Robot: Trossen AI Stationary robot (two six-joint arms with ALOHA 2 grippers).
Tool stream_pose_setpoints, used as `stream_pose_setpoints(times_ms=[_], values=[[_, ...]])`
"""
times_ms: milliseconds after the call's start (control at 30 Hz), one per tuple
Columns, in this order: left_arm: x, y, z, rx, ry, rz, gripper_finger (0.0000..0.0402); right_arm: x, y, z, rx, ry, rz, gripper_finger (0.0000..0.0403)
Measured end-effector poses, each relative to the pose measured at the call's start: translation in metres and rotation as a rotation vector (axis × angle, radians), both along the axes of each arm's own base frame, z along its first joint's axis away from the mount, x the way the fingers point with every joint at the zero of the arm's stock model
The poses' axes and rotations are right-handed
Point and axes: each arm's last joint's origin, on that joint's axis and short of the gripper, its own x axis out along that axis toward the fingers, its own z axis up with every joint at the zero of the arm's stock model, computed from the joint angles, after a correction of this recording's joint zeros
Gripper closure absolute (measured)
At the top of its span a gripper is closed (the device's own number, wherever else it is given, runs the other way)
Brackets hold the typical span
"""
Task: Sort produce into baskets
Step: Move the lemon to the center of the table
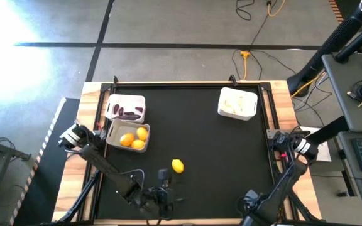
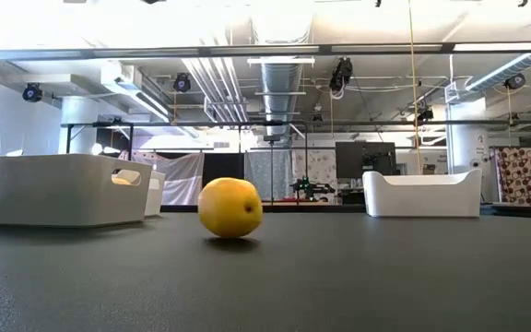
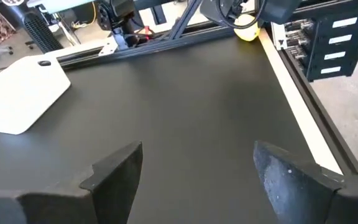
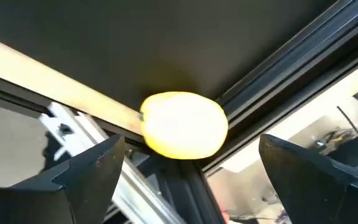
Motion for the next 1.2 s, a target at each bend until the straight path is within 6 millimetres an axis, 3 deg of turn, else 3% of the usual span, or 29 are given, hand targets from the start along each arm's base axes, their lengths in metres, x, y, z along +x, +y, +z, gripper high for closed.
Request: stream_pose_setpoints(times_ms=[233, 400, 867, 1133, 1200], values=[[-0.005, -0.002, -0.003, 0.012, 0.018, -0.008, 0.0112, -0.009, 0.001, -0.012, 0.030, -0.002, 0.051, 0.0039], [-0.006, -0.001, -0.005, 0.018, 0.025, -0.008, 0.0112, -0.015, 0.000, -0.028, 0.135, -0.016, 0.181, 0.0039], [-0.011, 0.007, -0.017, 0.091, 0.022, 0.067, 0.0112, -0.032, -0.024, -0.058, 0.171, 0.070, 0.332, 0.0042], [-0.014, 0.017, -0.021, 0.200, 0.051, 0.150, 0.0112, -0.030, -0.025, -0.058, 0.171, 0.059, 0.342, 0.0125], [-0.014, 0.018, -0.022, 0.207, 0.058, 0.154, 0.0112, -0.023, -0.025, -0.054, 0.173, 0.038, 0.323, 0.0128]])
